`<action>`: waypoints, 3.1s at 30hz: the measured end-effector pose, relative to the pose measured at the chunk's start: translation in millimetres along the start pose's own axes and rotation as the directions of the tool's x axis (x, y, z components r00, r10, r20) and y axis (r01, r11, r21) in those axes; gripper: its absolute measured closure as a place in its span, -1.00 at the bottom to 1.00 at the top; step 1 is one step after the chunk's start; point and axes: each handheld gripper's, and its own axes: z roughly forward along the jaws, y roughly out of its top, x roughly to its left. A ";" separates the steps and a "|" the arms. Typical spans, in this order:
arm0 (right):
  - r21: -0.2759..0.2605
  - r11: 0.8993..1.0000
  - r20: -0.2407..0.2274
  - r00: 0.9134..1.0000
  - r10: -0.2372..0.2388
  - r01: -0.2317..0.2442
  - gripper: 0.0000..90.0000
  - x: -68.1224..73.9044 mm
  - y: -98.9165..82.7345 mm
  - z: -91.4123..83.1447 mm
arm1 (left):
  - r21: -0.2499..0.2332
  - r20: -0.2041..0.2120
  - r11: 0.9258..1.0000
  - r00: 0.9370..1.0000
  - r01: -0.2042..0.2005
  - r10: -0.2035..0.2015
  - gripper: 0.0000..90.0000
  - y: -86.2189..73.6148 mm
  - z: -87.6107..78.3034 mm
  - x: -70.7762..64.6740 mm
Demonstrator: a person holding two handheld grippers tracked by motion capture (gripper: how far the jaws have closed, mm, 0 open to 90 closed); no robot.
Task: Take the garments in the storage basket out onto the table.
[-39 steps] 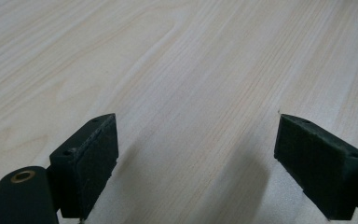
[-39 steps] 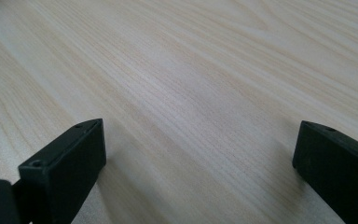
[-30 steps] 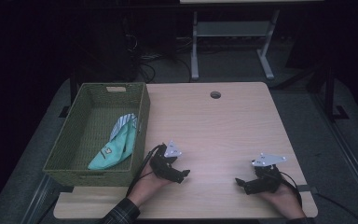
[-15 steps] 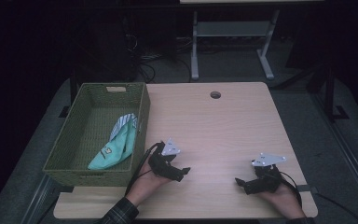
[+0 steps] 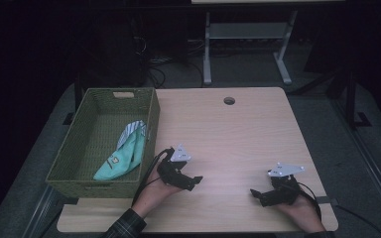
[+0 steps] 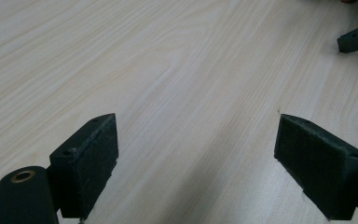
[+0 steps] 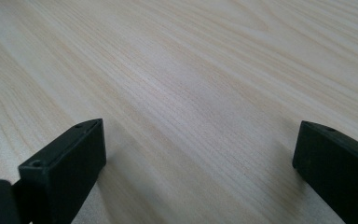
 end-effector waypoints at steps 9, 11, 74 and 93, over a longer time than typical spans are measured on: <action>0.000 1.000 0.000 1.000 -0.001 0.001 -0.95 0.1 0.0 0.0 | -0.006 -0.003 1.000 1.000 -0.001 0.001 -0.71 4.8 -3.2 1.4; 0.000 1.000 -0.001 1.000 -0.001 0.001 -0.95 0.1 0.0 0.0 | -0.007 -0.002 1.000 1.000 0.000 0.000 -0.71 5.0 -3.3 1.3; -0.001 1.000 -0.002 1.000 -0.001 0.001 -0.95 0.2 0.0 0.1 | -0.041 0.003 0.999 1.000 -0.026 0.027 -0.71 41.2 -45.2 9.8; 0.001 1.000 -0.001 1.000 -0.002 0.002 -0.95 0.0 0.1 -0.1 | 0.006 0.054 0.999 0.998 -0.034 0.034 -0.70 49.5 -62.1 32.0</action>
